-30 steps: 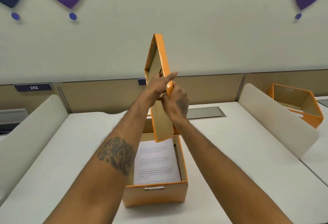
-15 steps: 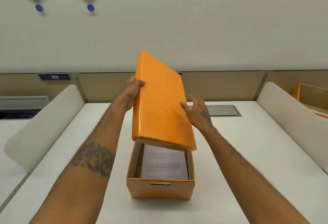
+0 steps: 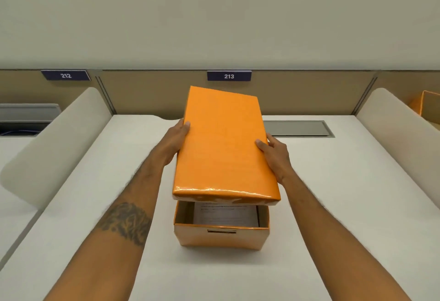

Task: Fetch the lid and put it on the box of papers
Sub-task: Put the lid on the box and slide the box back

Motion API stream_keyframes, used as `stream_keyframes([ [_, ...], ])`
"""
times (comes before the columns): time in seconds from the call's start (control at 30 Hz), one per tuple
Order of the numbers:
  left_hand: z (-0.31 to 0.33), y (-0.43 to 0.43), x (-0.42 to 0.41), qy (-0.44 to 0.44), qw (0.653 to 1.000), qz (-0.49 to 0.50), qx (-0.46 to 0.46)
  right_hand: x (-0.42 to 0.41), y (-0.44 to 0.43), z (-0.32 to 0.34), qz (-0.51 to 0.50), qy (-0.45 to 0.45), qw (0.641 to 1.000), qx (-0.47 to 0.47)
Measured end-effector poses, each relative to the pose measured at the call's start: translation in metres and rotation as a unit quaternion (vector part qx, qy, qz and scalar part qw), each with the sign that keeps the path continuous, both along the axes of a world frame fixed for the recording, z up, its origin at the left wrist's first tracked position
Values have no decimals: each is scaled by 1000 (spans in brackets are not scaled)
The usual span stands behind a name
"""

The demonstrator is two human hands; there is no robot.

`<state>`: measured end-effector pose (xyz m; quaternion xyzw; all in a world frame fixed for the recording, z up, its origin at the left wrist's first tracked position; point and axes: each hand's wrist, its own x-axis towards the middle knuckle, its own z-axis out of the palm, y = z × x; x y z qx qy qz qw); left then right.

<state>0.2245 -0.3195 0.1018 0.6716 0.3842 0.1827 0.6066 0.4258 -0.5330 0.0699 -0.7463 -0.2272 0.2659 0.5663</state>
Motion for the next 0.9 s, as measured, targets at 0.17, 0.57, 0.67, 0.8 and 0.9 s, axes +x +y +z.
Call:
stream_keyframes([
  [0.17,-51,9,-5,37,999,-8,-4,-21,1,-23,-17,-47,999,-19],
  [0.57,-83,-7,-6,68,997,-6,-23,-28,-9,-47,-17,-43,995,-83],
  [0.67,-84,-12,-9,63,998,1,-27,-30,-11,-46,-9,-44,995,-85],
  [0.8,-90,-13,-12,65,997,1,-43,-31,-14,-50,-10,-32,995,-91],
  [0.9,-90,-14,-12,63,997,2,-44,-32,-15,-51,-11,-26,996,-89],
])
